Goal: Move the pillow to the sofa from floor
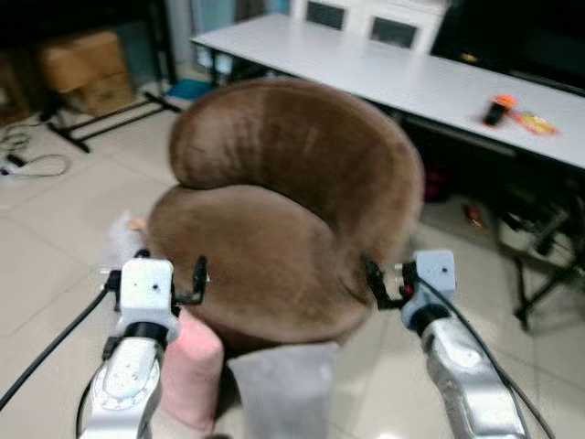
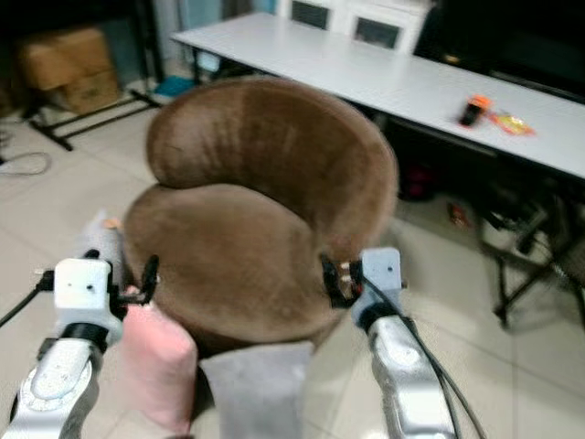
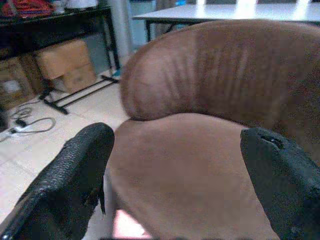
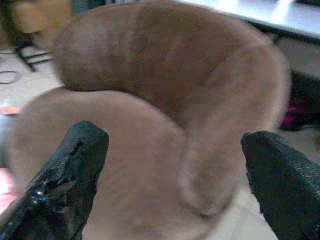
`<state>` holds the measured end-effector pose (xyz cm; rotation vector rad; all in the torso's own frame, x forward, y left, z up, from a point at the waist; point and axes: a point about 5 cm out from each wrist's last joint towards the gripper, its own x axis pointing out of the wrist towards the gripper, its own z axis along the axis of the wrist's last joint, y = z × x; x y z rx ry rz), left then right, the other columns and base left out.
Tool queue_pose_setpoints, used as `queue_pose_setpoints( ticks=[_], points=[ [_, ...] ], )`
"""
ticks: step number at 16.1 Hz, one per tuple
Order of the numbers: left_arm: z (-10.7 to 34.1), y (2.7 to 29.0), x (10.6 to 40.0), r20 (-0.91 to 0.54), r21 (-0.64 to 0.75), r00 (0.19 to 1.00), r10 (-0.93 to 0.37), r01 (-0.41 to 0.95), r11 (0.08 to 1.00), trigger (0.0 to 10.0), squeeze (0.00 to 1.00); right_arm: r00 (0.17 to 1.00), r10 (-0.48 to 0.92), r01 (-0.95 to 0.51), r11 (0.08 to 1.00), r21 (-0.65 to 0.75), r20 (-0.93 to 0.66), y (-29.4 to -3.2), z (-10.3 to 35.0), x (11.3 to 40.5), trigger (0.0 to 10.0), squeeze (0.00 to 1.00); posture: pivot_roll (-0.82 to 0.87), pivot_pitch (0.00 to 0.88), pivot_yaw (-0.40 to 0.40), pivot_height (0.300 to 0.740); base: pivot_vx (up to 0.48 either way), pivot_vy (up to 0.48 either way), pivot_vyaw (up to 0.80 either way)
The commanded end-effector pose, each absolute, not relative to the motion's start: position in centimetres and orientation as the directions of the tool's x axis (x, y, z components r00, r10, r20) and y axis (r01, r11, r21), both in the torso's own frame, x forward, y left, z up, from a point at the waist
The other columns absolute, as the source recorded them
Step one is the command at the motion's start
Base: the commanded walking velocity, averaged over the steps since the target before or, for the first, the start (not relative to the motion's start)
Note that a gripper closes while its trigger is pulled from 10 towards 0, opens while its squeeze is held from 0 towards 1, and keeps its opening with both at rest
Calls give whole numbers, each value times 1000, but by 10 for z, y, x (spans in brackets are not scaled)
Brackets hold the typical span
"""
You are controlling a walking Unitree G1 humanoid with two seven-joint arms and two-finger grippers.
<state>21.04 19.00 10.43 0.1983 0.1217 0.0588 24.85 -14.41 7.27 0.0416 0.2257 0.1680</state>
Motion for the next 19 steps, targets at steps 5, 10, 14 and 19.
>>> queue_pose_setpoints(
  ticks=[5, 10, 14, 19],
  points=[
    [101, 189, 213, -118, 221, 992, 51, -23, 975, 10000, 0, 965, 136, -124, 990, 69, -224, -159, 72, 246, 10000, 0, 51, 0, -98, 710, 0, 0, 0],
    [94, 193, 211, -142, 208, 988, 61, -30, 978, 10000, 0, 965, 113, -90, 991, 103, -236, -162, 71, 245, 10000, 0, 50, 0, -96, 665, 0, 0, 0],
    [90, 189, 208, -143, 261, 990, 1, 36, 965, 10000, 0, 932, 129, -74, 983, 170, -339, -162, 59, 242, 10000, 0, 45, 0, -88, 630, 0, 0, 0],
    [92, 180, 205, -132, 254, 988, -79, 110, 961, 10000, 0, 930, 130, -77, 984, 164, -344, -162, 62, 238, 10000, 0, 32, 0, -47, 615, 0, 0, 0]
  ],
)
